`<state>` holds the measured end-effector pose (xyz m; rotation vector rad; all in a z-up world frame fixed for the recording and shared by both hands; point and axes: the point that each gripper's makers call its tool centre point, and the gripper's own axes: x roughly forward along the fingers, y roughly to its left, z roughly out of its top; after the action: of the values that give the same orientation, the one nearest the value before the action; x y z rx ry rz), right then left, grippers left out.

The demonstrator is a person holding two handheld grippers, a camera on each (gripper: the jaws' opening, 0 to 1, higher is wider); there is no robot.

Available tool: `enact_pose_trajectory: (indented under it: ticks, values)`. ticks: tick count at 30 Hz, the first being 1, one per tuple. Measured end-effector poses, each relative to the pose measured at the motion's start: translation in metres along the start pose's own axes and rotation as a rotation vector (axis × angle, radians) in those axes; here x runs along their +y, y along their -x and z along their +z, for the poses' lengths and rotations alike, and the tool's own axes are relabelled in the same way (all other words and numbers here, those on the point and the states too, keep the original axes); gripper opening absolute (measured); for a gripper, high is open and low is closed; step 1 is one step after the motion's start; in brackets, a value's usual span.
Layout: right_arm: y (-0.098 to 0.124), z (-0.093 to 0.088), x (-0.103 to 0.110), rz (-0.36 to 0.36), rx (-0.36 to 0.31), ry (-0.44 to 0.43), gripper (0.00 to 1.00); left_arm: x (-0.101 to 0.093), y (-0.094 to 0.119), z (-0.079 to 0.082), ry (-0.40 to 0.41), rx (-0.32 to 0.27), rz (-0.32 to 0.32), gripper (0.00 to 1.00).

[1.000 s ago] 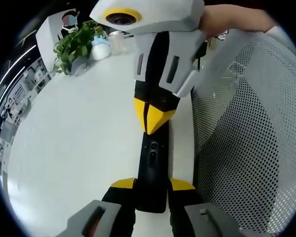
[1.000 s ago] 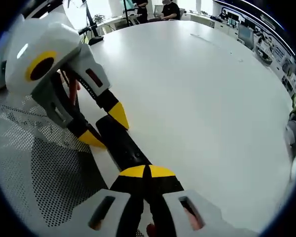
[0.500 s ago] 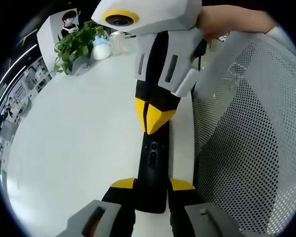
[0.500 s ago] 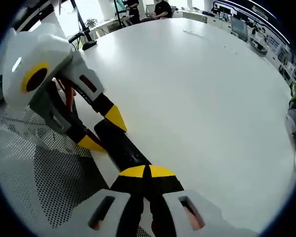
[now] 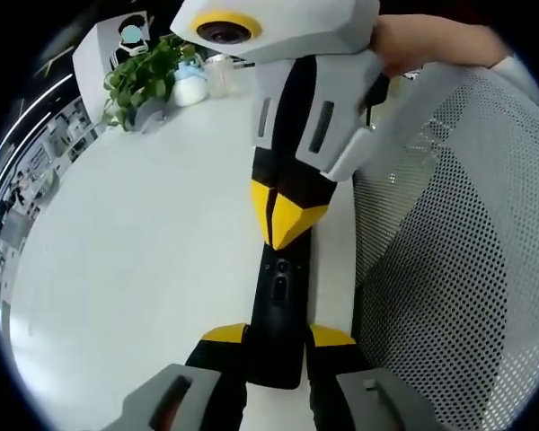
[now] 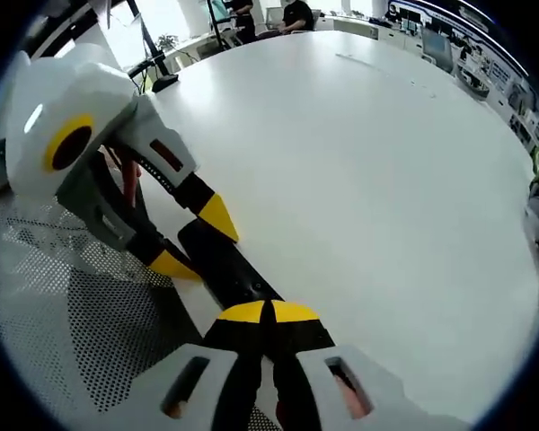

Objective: Press the specified remote control buttons in sequence, fully releasing each button before pressing the next.

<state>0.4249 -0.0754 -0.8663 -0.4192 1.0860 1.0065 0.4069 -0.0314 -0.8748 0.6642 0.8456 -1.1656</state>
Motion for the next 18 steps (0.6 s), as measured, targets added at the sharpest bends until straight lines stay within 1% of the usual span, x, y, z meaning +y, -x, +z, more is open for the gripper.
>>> enact_pose_trajectory:
  ticks: [3,18]
  values:
    - [0.0,0.0,0.004,0.02,0.004,-0.012,0.0,0.0,0.0,0.0,0.01,0.0,0.0,0.25]
    - [0.001,-0.003,0.012,0.057,0.024,-0.02,0.0,0.0,-0.001,0.0,0.026,-0.007,-0.002,0.25]
